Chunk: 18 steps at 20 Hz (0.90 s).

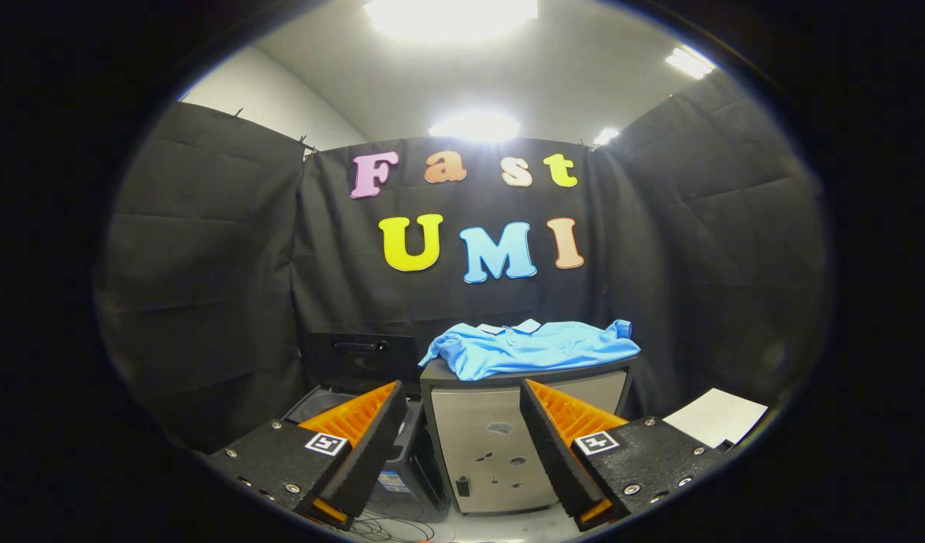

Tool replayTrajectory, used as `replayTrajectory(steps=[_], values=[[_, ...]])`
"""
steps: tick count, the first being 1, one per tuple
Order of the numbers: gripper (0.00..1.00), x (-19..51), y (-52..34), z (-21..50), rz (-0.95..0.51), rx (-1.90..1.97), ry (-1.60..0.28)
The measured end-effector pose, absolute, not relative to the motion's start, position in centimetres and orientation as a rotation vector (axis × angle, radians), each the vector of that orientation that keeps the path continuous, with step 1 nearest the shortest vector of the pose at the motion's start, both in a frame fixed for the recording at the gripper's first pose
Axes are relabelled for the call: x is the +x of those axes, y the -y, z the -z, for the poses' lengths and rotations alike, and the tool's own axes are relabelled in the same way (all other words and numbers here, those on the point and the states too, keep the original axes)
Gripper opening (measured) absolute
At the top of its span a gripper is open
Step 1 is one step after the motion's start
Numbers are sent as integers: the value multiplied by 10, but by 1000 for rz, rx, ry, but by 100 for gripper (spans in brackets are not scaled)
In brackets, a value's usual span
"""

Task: Put the clothes into the washing machine and then close the washing machine lid.

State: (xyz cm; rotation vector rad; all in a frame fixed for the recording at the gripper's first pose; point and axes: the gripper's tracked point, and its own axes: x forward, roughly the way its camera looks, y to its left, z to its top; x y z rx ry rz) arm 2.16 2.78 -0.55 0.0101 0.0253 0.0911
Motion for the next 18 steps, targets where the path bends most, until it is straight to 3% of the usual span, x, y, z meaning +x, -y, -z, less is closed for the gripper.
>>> replayTrajectory(steps=[9, 18], values=[[94, 52, 1, 0, -11, 0, -27], [94, 169, 29, 0, 27, -57, -174]])
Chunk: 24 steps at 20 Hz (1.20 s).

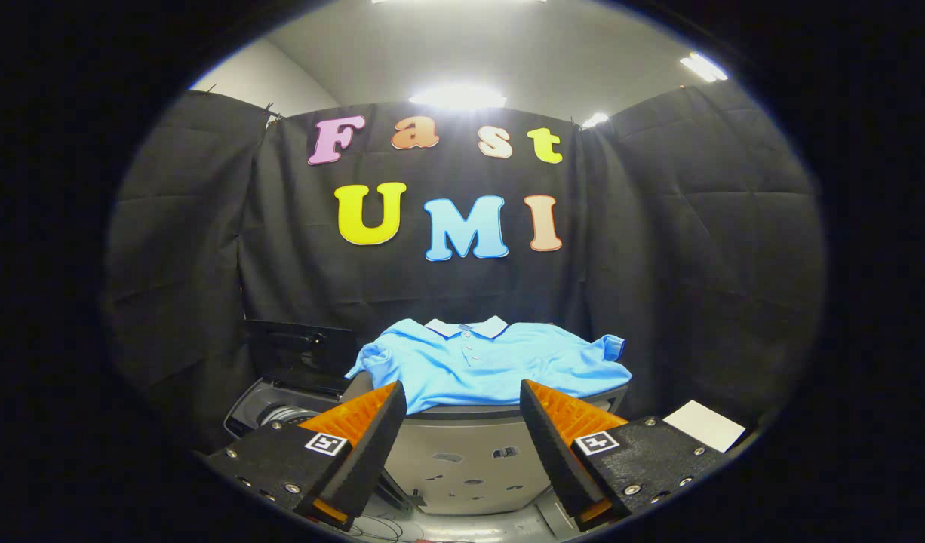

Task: Put the clothes into the washing machine and then close the washing machine lid.

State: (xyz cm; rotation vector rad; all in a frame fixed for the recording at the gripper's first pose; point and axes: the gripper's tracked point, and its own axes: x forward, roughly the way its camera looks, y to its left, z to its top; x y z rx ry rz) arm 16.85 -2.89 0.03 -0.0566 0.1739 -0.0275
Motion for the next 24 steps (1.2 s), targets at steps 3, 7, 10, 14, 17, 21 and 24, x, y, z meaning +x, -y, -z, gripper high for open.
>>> replayTrajectory(steps=[3, 7, 10, 14, 17, 21, 24], values=[[94, 212, 32, 5, 23, -63, -229], [94, 264, 34, 19, 7, -80, -301], [94, 294, 35, 33, -6, -60, -361], [95, 326, 40, 48, -20, -12, -440], [94, 342, 40, 65, -44, 55, -510], [94, 347, 38, 78, -71, 81, -543], [93, 346, 38, 79, -75, 26, -521]])
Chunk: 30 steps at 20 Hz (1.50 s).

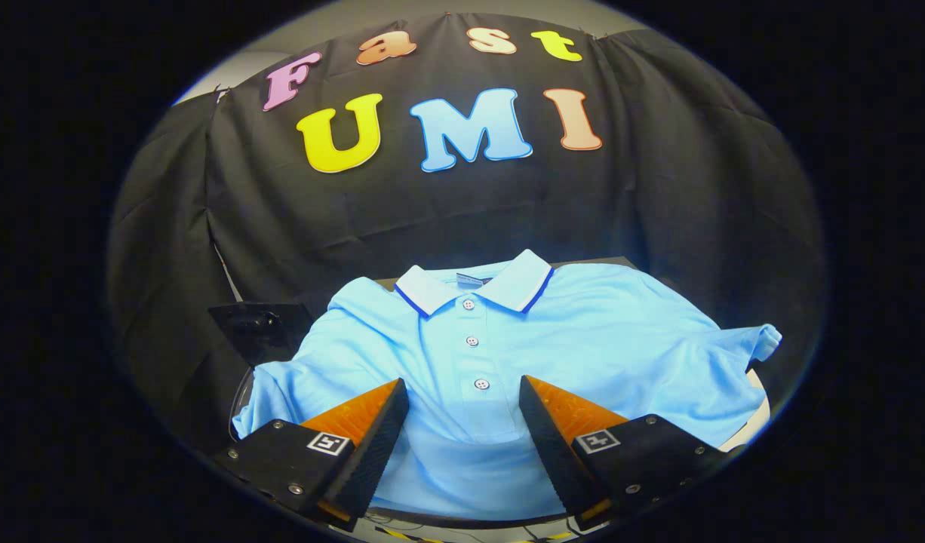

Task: Put the clothes into the washing machine and then close the washing machine lid.

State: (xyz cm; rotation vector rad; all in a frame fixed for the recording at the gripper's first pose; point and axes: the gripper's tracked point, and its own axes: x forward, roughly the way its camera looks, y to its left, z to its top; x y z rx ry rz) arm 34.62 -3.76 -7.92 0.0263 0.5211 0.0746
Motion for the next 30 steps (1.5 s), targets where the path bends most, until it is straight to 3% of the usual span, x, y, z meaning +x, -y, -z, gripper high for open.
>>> replayTrajectory(steps=[1, 5, 6, 8, 18, 30], values=[[92, 348, 38, 82, -56, -20, -518], [61, 345, 49, 86, -20, 12, -573], [37, 341, 47, 87, -37, 30, -586], [3, 341, 44, 85, -80, 55, -600], [0, 342, 25, 31, 88, 11, -473], [0, 352, -115, -95, 252, -58, -263]])
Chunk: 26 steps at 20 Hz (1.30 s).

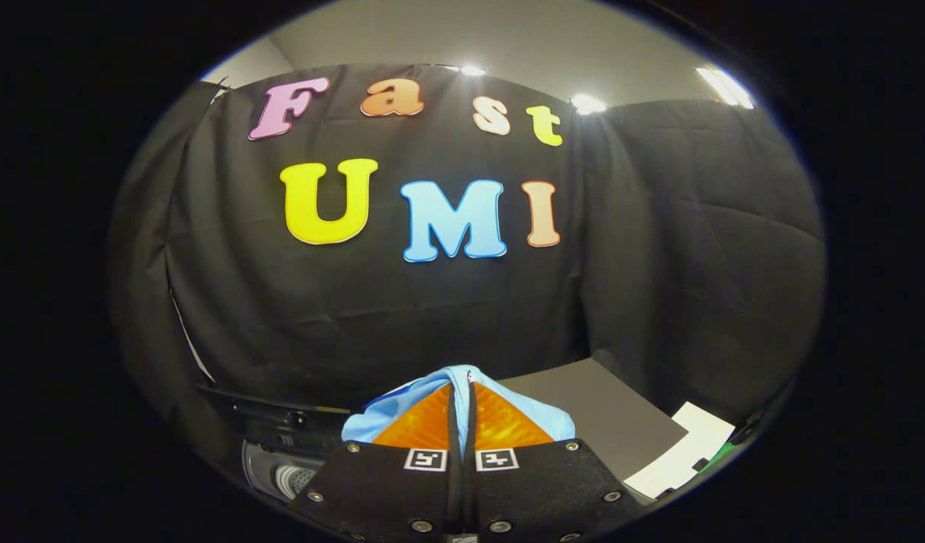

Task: Put the clothes into the washing machine and then close the washing machine lid.

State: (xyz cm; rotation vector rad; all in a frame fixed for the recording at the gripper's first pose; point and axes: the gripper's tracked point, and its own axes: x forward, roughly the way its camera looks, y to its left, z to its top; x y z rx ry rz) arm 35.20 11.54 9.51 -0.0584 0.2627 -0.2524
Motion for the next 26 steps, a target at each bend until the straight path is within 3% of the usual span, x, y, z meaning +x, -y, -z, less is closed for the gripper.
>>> replayTrajectory(steps=[15, 26], values=[[0, 324, -357, -68, 84, -49, -283], [0, 342, -408, 69, 21, -107, -506]])
